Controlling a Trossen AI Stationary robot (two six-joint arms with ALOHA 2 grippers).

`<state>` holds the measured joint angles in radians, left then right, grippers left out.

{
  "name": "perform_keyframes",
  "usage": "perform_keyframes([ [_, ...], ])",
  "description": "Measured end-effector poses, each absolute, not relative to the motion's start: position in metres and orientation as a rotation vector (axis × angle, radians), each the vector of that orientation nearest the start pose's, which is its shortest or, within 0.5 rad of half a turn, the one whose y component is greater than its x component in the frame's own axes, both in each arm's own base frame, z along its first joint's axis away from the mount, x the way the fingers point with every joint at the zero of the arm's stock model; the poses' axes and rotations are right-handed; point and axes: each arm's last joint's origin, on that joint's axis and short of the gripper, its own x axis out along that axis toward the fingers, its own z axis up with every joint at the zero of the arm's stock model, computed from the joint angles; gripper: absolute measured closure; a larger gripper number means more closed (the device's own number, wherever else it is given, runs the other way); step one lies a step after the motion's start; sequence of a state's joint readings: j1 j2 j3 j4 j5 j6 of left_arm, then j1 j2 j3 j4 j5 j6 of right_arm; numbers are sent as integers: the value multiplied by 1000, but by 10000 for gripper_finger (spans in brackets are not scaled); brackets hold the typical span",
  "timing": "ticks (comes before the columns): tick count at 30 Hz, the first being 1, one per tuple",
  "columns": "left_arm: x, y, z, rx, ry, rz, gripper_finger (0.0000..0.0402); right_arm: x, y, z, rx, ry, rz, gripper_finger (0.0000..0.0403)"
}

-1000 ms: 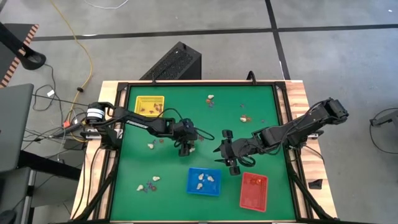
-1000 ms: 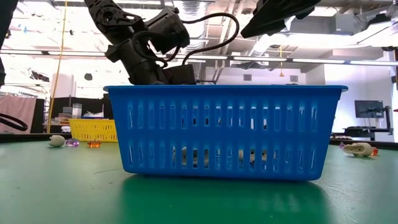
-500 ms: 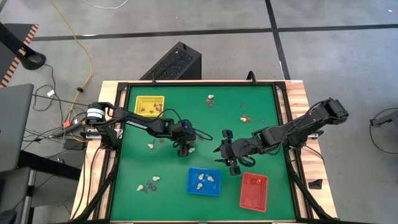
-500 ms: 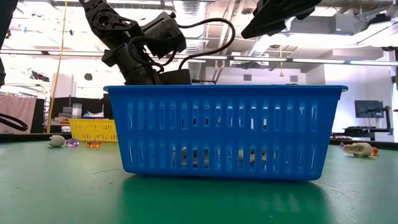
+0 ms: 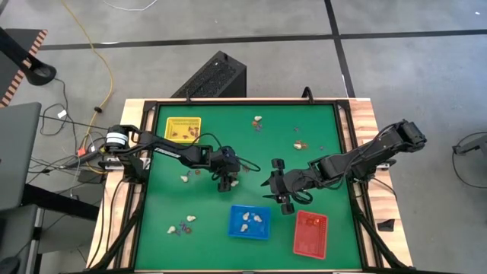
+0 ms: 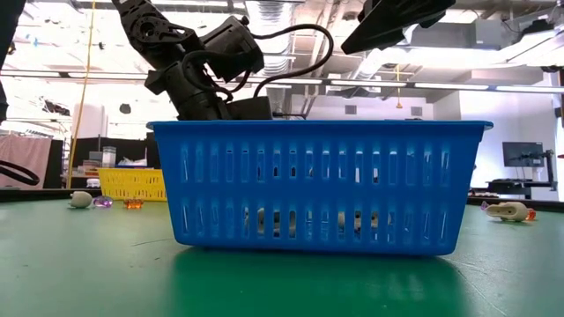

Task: Sort Halloween decoration
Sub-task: Put the orange pumpkin toy into the orange basket

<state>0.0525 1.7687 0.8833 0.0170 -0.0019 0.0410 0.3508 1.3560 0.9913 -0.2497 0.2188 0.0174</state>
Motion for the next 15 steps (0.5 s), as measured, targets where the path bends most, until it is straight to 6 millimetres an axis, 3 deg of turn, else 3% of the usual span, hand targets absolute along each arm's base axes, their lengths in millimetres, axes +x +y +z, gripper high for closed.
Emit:
perform_keyframes([
  [6,339,14,128,18,875,18,185,277,95,275,-155,588,123,200],
  [15,340,13,111,9,930,15,235,278,93,275,-154,584,117,200],
])
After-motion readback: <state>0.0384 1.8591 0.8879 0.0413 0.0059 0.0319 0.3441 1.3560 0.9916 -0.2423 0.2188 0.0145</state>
